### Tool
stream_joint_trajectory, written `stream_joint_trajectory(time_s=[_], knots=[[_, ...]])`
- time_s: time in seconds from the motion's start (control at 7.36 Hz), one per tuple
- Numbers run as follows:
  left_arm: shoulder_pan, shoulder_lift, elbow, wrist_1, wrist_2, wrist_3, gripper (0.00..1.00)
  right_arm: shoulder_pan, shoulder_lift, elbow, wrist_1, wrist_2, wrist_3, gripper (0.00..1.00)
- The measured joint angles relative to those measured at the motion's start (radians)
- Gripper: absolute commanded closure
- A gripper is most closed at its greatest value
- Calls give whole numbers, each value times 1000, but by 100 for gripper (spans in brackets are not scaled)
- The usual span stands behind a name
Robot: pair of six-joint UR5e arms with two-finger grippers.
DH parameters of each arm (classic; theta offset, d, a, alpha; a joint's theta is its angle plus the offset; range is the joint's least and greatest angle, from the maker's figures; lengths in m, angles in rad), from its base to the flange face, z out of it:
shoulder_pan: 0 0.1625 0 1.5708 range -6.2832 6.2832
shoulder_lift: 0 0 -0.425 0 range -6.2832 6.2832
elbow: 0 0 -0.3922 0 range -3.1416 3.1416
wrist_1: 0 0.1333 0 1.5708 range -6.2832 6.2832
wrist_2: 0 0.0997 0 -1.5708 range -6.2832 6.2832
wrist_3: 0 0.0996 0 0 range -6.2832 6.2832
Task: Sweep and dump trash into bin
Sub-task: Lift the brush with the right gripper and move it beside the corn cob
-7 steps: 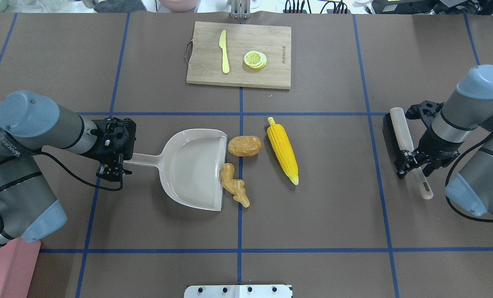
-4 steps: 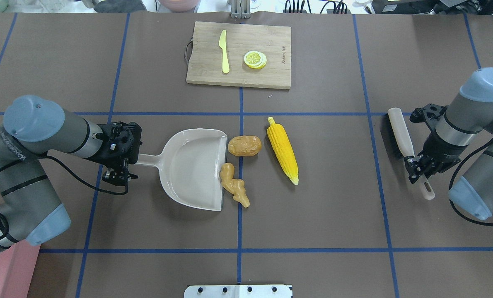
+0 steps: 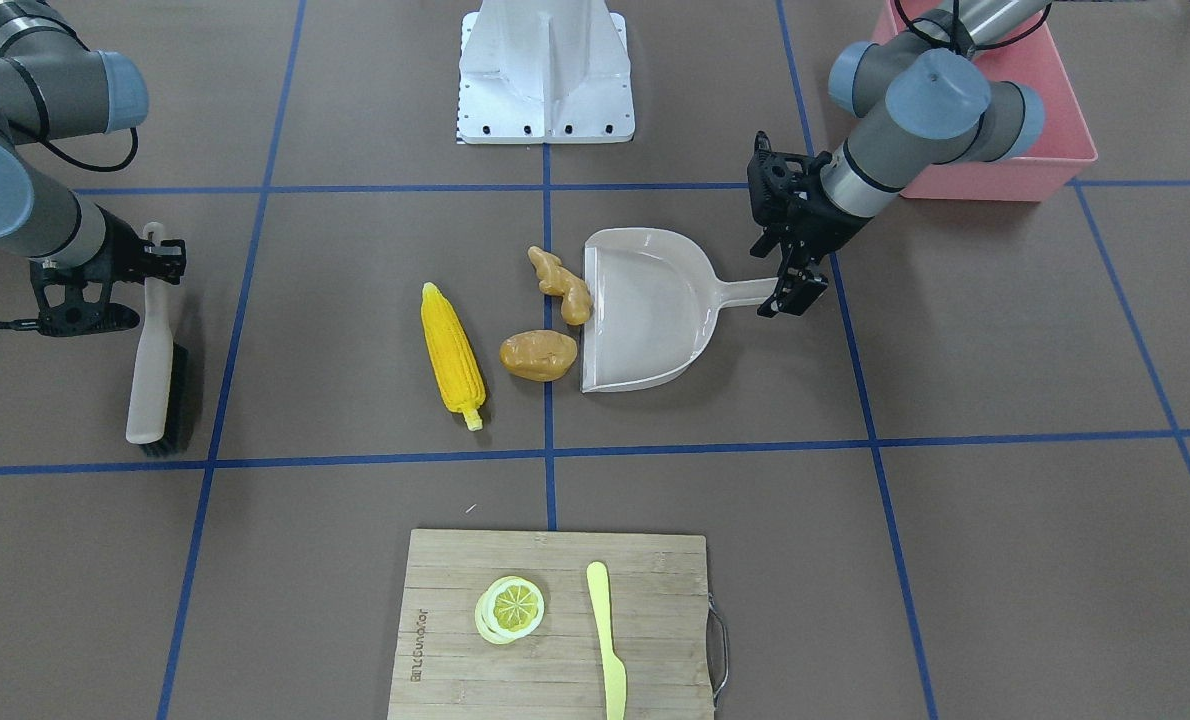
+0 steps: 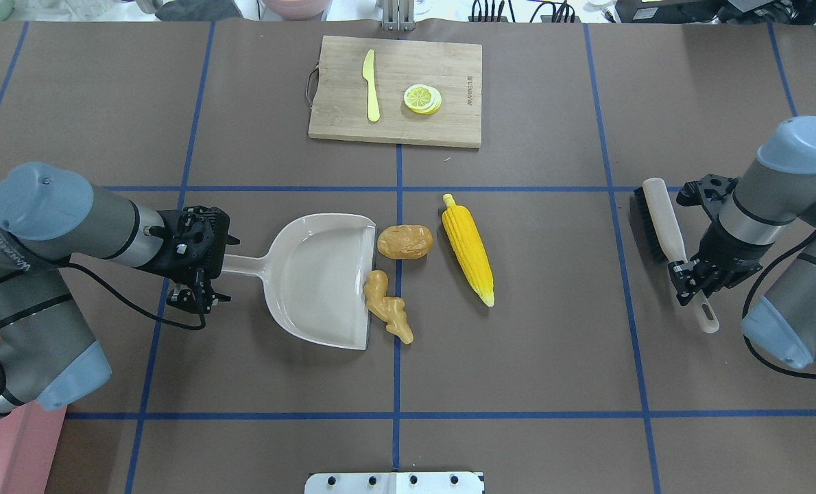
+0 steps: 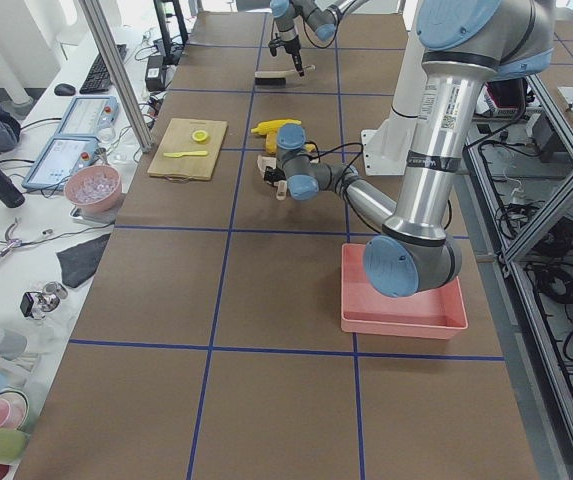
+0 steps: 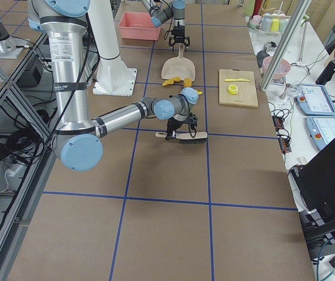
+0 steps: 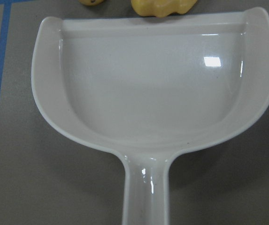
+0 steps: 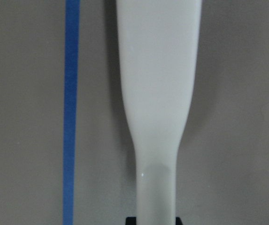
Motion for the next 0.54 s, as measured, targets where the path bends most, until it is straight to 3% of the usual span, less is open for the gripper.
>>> stream_joint_trajectory(time_s=[0.54], knots=[[-7,39,14,-72,-13,-5,7,38,50,61,-69,73,6,100]])
